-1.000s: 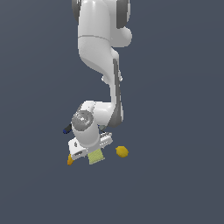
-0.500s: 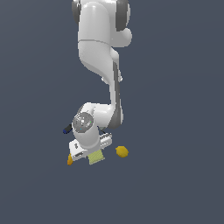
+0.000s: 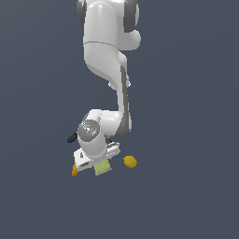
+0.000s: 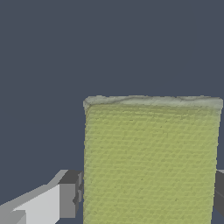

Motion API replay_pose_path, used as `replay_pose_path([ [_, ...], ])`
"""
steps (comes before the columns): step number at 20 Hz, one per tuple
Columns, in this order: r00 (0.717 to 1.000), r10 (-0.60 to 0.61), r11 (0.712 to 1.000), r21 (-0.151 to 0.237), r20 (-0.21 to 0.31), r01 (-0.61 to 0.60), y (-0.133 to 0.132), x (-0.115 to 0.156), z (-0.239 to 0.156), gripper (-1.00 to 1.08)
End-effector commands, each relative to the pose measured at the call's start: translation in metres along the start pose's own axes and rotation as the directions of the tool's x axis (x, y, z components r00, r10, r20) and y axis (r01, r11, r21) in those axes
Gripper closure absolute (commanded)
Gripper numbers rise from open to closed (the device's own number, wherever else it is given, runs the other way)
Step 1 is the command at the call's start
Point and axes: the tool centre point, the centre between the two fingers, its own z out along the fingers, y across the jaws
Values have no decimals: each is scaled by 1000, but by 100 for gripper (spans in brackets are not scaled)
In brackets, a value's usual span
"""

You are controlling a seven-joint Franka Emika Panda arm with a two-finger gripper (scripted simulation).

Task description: Pick up a designated object from a clutter of objects.

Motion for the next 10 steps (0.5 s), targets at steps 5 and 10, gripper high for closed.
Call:
replay_pose_path([
  [5,1000,0,1000,-1,-2,0,-6,2,-20,108],
  [10,1000,0,1000,-1,-2,0,-15,5,-53,108],
])
